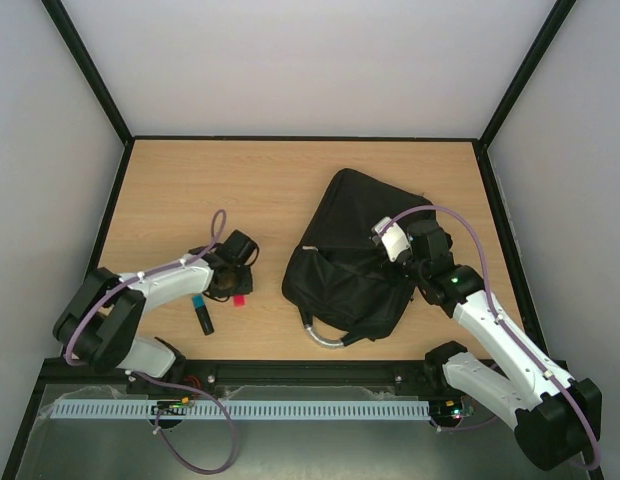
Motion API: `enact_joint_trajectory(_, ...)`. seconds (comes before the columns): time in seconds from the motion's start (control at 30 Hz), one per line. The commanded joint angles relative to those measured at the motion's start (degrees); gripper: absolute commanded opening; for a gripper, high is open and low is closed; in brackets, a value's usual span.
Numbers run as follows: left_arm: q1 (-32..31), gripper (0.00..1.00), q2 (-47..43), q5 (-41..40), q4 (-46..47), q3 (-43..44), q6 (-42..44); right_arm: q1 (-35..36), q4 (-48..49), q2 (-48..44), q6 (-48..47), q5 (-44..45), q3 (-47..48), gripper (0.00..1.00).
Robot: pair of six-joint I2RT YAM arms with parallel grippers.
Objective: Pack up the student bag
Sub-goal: Pick up the stationery from the center of the board.
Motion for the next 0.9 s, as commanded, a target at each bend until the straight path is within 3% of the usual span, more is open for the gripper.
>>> enact_joint_trajectory(0.0, -5.34, 0.31, 3.72, 4.19, -2.75, 1.00, 3.13, 0.61, 1.45, -1.46, -0.04, -2.35, 0.23, 0.01)
enact_joint_trajectory(0.3, -11.75, 0.22, 1.69, 6.27, -7.40, 3.65, 4.28, 0.61, 1.45, -1.46, -0.04, -2.21, 0.17, 0.01)
enact_joint_trajectory(0.57, -13.14, 0.36, -0.28, 7.97, -14.85, 4.24, 5.06, 0.61, 1.44, -1.55, -0.04, -2.09, 0.17, 0.01)
enact_joint_trajectory(0.87, -16.28, 0.40, 2.27, 6.69, -17.35, 4.44, 1.37, 0.61, 1.47, -1.38, -0.04, -2.10, 0.16, 0.01)
